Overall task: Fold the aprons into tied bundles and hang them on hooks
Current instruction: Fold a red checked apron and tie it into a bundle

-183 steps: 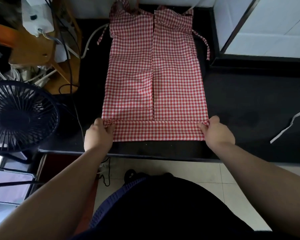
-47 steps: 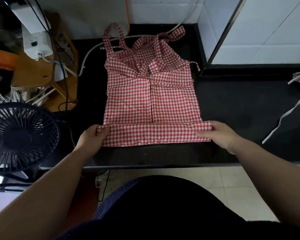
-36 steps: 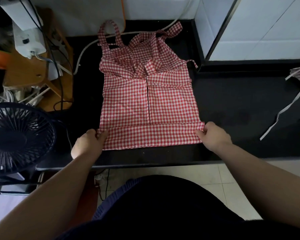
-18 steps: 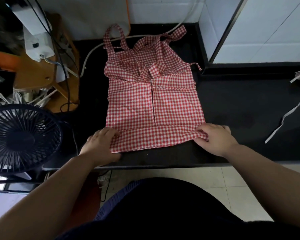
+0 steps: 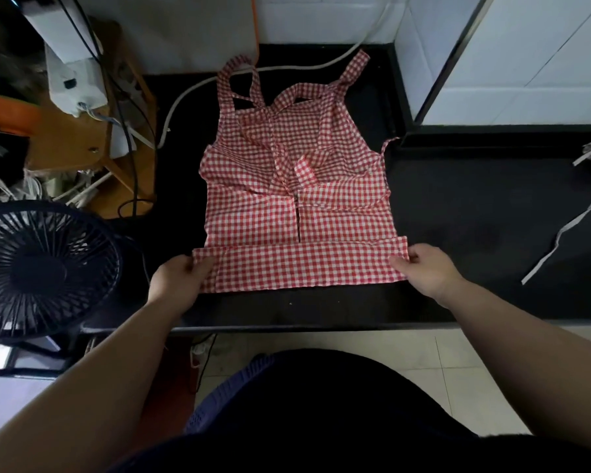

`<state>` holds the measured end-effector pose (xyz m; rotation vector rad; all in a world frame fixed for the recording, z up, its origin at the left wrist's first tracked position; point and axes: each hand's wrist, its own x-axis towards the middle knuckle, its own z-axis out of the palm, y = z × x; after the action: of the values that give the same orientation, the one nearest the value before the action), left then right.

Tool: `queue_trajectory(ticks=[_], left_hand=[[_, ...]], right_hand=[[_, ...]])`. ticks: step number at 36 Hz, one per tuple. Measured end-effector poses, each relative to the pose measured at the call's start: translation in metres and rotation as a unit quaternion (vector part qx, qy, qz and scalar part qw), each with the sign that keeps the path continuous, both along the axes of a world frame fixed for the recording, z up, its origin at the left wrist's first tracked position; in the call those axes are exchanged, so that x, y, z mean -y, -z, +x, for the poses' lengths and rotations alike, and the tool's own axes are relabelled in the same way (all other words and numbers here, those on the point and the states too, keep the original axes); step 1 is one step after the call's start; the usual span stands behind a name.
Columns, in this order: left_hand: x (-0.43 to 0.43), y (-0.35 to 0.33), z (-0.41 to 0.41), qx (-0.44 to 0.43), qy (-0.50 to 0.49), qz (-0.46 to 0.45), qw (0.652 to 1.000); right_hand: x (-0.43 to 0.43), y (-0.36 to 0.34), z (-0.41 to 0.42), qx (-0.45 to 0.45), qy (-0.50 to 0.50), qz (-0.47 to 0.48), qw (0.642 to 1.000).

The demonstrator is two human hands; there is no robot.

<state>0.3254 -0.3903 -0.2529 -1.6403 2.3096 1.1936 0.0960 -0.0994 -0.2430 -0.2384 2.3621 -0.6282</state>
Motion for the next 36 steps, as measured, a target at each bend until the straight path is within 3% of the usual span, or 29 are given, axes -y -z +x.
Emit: queue_trajectory(ticks=[3, 8, 11, 13, 15, 17, 20, 23, 26, 30, 36], left_hand=[[-0.004, 0.007, 0.003, 0.056, 0.025, -0.065, 0.996], [-0.021, 0.006, 0.002, 0.065, 0.019, -0.142, 0.988], [-0.026, 0.008, 0.001, -0.009, 0.150, -0.269, 0.951], [-0.027, 0.012, -0.004, -0.021, 0.278, -0.265, 0.923], [-0.032, 0.011, -0.010, 0.011, 0.322, -0.206, 0.924], [-0.036, 0.010, -0.011, -0.022, 0.297, -0.169, 0.939], [-0.040, 0.008, -0.005, -0.064, 0.283, -0.164, 0.943], [-0.044, 0.000, -0.008, -0.027, 0.326, -0.141, 0.934], [-0.036, -0.012, -0.028, 0.033, 0.388, -0.140, 0.911], [-0.026, -0.033, -0.072, 0.037, 0.408, -0.184, 0.894], [-0.024, -0.022, -0.122, 0.064, 0.478, -0.221, 0.848]], right_hand=[[0.001, 0.005, 0.001, -0.031, -0.012, 0.056, 0.998], [0.009, 0.003, 0.005, -0.093, -0.031, 0.129, 0.987], [0.016, -0.003, 0.009, -0.253, -0.129, 0.174, 0.943], [0.021, -0.004, 0.010, -0.290, -0.229, 0.147, 0.917], [0.027, -0.003, 0.011, -0.235, -0.285, 0.087, 0.925], [0.032, -0.005, 0.011, -0.143, -0.282, 0.052, 0.947], [0.036, -0.012, 0.009, -0.069, -0.296, 0.110, 0.947], [0.036, -0.021, 0.005, -0.031, -0.325, 0.168, 0.930], [0.043, -0.026, -0.003, -0.027, -0.301, 0.149, 0.942], [0.061, -0.029, -0.014, -0.104, -0.246, 0.104, 0.958], [0.085, -0.021, -0.007, -0.093, -0.272, 0.102, 0.952]])
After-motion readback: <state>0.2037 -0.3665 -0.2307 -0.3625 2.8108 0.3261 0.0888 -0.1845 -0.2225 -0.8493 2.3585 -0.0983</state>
